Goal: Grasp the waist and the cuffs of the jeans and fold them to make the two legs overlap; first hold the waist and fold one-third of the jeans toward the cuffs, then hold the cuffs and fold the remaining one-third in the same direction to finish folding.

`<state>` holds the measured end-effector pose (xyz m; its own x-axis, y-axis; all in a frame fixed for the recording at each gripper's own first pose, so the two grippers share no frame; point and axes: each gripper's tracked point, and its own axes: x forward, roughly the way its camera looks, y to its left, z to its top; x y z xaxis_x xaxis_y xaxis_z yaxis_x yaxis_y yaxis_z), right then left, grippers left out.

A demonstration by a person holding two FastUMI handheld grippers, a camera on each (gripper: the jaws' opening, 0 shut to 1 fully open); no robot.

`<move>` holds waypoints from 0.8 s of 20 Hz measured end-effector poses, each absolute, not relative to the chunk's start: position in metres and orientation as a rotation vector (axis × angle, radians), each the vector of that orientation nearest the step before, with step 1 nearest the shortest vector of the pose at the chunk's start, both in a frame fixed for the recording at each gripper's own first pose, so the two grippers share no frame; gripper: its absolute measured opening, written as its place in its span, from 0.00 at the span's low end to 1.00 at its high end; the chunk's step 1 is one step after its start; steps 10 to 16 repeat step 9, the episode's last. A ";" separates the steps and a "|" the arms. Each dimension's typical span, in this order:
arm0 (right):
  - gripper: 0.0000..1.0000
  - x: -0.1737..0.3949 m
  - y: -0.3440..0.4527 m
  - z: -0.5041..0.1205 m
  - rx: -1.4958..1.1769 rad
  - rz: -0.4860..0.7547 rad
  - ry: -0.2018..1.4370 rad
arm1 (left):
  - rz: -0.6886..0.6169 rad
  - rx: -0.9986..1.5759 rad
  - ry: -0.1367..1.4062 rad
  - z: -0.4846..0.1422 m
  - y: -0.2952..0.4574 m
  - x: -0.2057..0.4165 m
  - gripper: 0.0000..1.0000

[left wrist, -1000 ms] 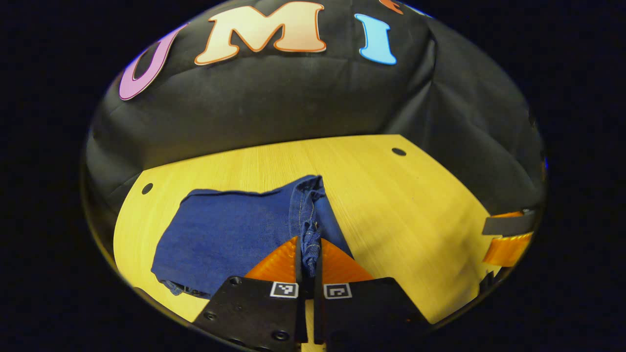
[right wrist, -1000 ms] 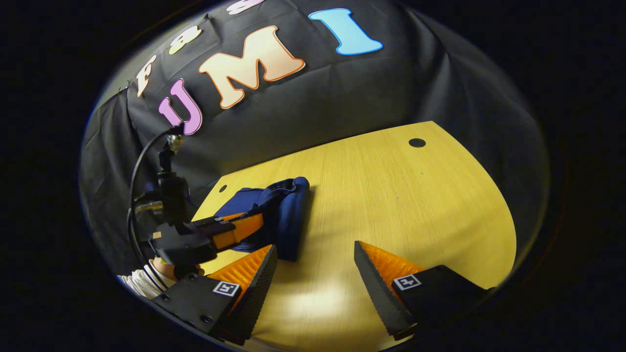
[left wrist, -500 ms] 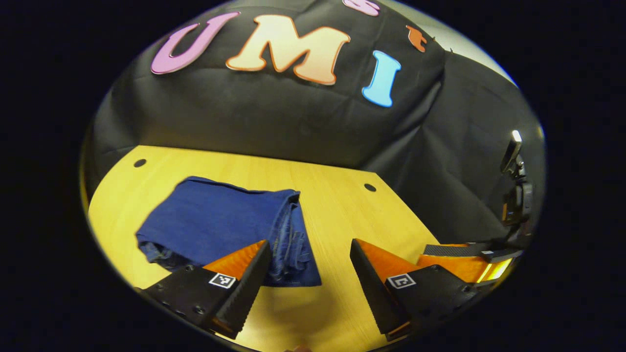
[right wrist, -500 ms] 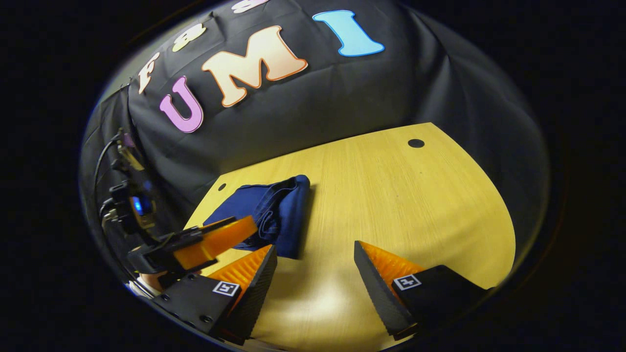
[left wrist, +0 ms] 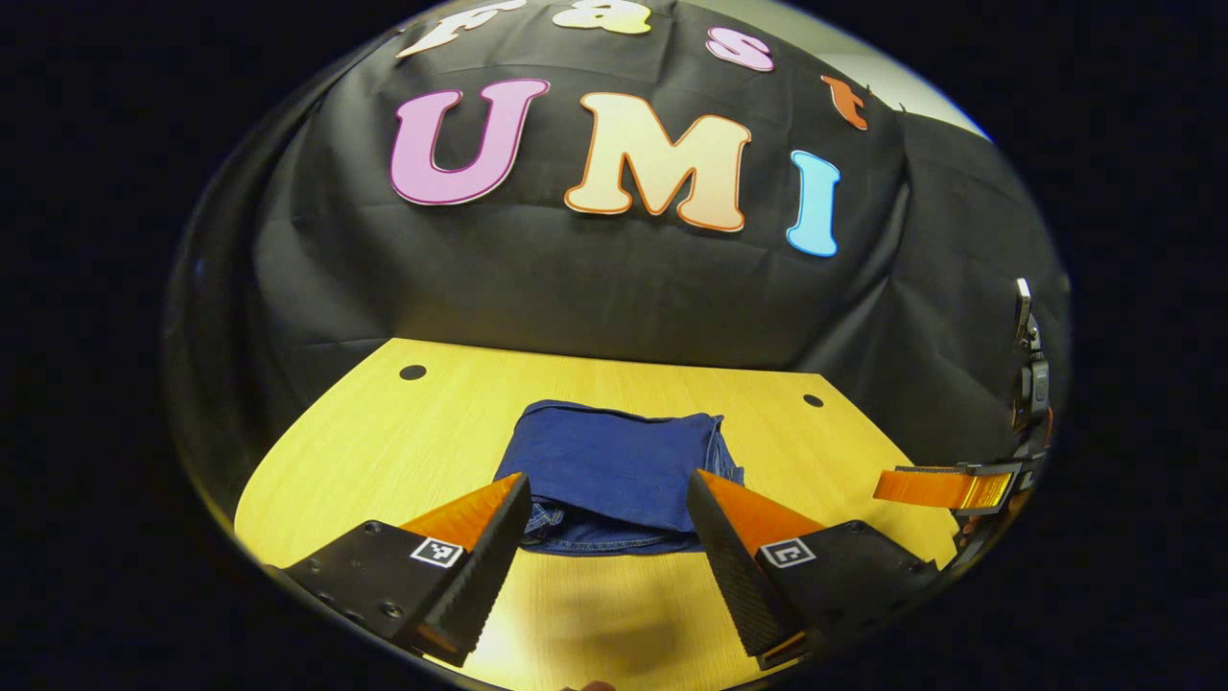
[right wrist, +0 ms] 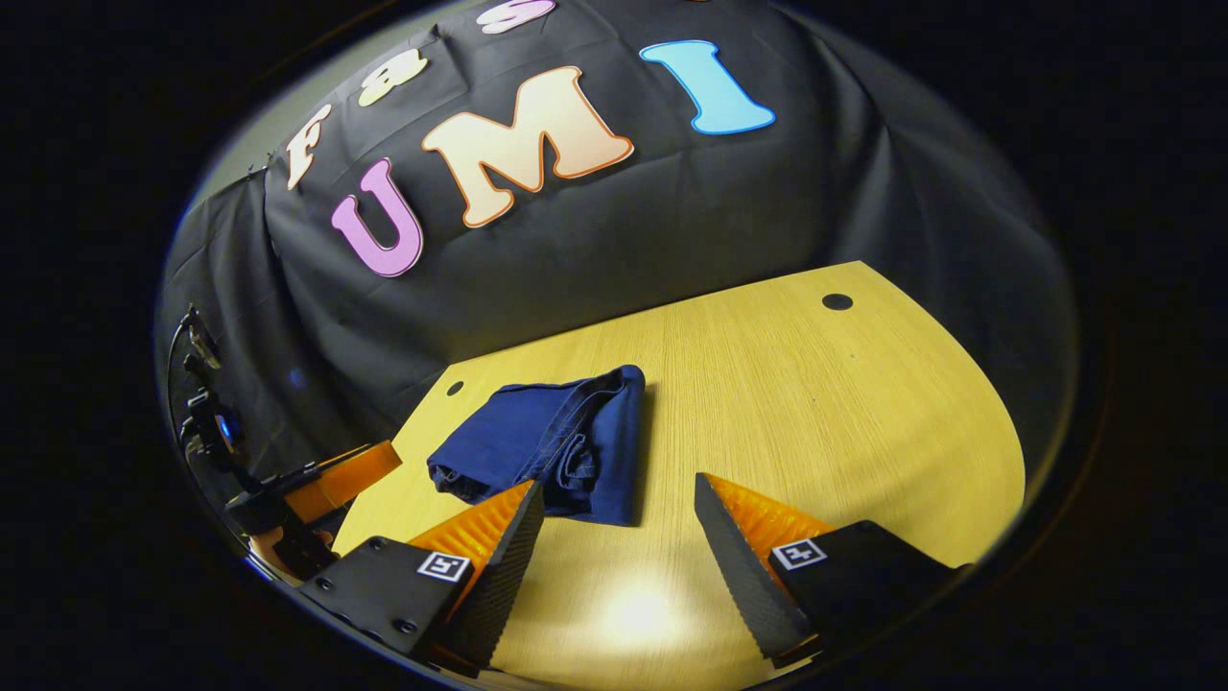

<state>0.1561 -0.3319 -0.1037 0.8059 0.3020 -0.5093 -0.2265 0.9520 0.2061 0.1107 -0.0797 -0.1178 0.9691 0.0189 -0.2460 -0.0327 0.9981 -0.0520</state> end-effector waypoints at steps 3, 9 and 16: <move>0.98 0.153 -0.332 -0.100 0.126 0.258 0.554 | -0.006 -0.073 0.269 -0.126 -0.080 0.114 0.96; 0.98 0.146 -0.336 -0.089 0.114 0.214 0.522 | -0.052 -0.076 0.297 -0.134 -0.075 0.117 0.96; 0.98 0.146 -0.336 -0.089 0.114 0.214 0.522 | -0.052 -0.076 0.297 -0.134 -0.075 0.117 0.96</move>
